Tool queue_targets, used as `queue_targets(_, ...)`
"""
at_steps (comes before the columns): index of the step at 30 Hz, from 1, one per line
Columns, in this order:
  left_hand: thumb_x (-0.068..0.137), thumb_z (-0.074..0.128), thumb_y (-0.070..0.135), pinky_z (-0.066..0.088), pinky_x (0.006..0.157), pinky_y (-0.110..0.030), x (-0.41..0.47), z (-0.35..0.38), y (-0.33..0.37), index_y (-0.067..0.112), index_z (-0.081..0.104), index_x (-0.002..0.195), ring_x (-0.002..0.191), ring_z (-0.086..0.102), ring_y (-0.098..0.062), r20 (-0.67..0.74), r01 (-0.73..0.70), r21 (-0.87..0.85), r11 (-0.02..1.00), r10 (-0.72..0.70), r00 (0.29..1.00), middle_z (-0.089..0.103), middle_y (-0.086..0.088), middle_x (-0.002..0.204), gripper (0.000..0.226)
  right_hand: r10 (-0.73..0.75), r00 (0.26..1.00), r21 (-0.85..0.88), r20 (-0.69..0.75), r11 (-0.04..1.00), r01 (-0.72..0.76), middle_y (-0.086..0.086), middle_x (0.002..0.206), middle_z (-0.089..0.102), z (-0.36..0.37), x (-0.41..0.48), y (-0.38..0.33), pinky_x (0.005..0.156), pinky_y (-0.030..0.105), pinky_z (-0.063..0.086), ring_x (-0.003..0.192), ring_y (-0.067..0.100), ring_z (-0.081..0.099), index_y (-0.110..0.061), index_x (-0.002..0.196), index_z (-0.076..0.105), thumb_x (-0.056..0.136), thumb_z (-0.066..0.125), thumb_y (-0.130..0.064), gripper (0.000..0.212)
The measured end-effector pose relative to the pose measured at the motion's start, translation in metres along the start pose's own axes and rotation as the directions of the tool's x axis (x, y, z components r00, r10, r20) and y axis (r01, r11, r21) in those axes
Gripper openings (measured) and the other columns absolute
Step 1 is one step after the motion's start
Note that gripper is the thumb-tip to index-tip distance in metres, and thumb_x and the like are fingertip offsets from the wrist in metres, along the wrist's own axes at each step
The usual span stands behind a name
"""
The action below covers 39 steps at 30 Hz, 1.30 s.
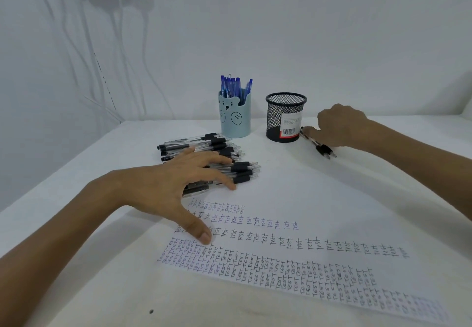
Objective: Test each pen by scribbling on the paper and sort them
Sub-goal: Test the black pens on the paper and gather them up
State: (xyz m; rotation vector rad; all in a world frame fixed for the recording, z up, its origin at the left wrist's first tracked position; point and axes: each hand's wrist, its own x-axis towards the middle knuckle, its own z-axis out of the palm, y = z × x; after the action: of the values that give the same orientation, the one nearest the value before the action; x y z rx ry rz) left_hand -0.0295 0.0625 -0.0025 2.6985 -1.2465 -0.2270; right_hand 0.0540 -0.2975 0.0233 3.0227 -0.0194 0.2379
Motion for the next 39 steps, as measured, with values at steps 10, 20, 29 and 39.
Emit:
queue_targets(10, 0.08, 0.068, 0.076, 0.032, 0.116, -0.034, -0.001, 0.001, 0.004, 0.052, 0.049, 0.12, 0.144, 0.037, 0.001, -0.185, 0.086, -0.167, 0.982, -0.117, 0.976, 0.041, 0.03, 0.153, 0.051, -0.496, 0.779, 0.217, -0.384, 0.771, 0.599, -0.007, 0.097, 0.06, 0.004, -0.066, -0.076, 0.074, 0.033, 0.044, 0.091, 0.018, 0.058, -0.023, 0.1, 0.064, 0.099, 0.052, -0.044, 0.024)
queue_targets(20, 0.084, 0.058, 0.066, 0.031, 0.109, -0.013, -0.003, -0.002, -0.004, 0.034, 0.055, 0.133, 0.136, 0.038, 0.002, -0.318, 0.108, 0.024, 0.994, -0.095, 0.943, 0.048, 0.017, 0.147, 0.058, -0.744, 0.44, 0.012, -0.503, 0.503, 0.864, 0.004, 0.099, 0.067, 0.024, -0.061, -0.104, 0.078, 0.044, 0.054, 0.095, 0.028, 0.057, -0.009, 0.102, 0.068, 0.102, 0.056, -0.024, 0.019)
queue_targets(29, 0.08, 0.054, 0.08, 0.031, 0.113, -0.023, -0.004, -0.003, -0.002, 0.038, 0.051, 0.138, 0.139, 0.032, 0.002, -0.268, 0.148, 0.057, 0.987, -0.128, 0.955, 0.04, 0.022, 0.153, 0.072, -0.784, 0.443, -0.08, -0.434, 0.523, 0.849, 0.007, 0.098, 0.065, 0.008, -0.06, -0.085, 0.078, 0.041, 0.052, 0.094, 0.026, 0.055, -0.004, 0.114, 0.06, 0.095, 0.055, -0.008, 0.019)
queue_targets(39, 0.083, 0.059, 0.075, 0.03, 0.115, -0.025, -0.004, -0.002, 0.0, 0.037, 0.037, 0.152, 0.137, 0.033, 0.0, -0.236, 0.161, 0.041, 0.986, -0.147, 0.961, 0.04, 0.021, 0.15, 0.081, -0.559, 0.661, 0.289, -0.501, 0.612, 0.737, -0.003, 0.073, 0.055, 0.001, -0.057, -0.07, 0.062, 0.029, 0.029, 0.066, 0.02, 0.044, -0.011, 0.087, 0.051, 0.091, 0.037, -0.032, 0.025)
